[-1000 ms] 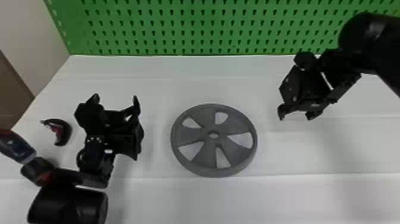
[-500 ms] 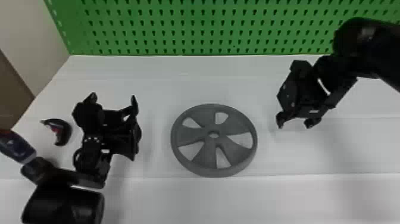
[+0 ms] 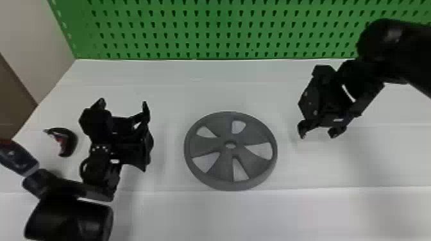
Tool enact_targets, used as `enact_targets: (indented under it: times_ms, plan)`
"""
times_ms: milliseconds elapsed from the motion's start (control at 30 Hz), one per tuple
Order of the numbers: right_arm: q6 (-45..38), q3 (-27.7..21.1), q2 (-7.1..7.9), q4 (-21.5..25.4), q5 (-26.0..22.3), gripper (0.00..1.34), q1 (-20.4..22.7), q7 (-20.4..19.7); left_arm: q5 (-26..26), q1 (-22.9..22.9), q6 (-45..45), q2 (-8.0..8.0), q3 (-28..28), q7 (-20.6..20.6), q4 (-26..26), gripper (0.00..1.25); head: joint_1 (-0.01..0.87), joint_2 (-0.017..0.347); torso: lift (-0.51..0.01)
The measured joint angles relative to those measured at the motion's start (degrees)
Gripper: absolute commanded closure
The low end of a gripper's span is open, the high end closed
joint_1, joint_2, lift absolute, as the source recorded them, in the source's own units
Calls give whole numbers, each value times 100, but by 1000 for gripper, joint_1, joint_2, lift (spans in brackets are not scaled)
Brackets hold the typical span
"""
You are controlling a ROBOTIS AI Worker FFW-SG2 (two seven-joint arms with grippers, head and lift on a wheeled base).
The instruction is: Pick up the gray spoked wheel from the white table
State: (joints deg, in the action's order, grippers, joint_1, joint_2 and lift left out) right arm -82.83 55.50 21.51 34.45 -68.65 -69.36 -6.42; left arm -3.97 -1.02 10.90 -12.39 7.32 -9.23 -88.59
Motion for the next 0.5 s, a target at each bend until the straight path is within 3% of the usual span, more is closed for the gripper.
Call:
enact_targets:
  times_ms: [500]
  plan:
    - [36,23,-36,36,84,300,24,0,-28,60,0,0,50,-18,0,145,806,44,-98]
